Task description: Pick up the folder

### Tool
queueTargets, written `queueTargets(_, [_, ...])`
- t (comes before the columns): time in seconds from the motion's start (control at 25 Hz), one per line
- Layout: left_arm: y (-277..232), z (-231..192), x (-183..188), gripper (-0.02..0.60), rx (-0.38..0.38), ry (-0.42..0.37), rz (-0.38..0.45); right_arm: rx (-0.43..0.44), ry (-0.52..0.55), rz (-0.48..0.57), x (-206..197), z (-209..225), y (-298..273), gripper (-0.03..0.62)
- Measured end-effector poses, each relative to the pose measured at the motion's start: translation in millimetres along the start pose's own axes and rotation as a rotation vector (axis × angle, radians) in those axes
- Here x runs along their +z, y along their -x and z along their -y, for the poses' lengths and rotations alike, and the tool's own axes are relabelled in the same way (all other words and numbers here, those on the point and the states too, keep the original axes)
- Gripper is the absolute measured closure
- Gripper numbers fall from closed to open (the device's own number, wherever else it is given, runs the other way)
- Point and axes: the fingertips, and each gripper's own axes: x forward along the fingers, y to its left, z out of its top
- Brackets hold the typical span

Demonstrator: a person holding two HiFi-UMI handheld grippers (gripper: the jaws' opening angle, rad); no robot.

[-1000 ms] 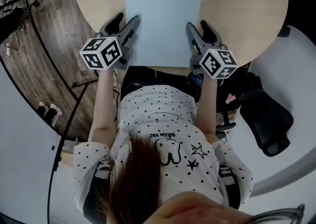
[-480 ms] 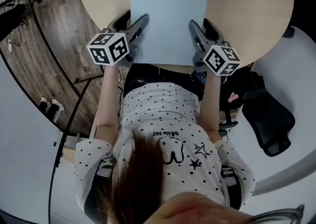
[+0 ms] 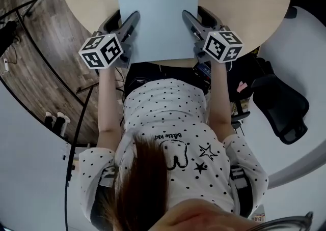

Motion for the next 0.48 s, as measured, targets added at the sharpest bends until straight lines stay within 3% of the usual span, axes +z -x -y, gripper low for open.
queueTargets(0.48, [0.1, -0.8, 0.8, 0.301, 0.014, -0.01, -0.011, 0.044, 0.014, -0.007, 0.5, -1.1, -3.2, 0.332])
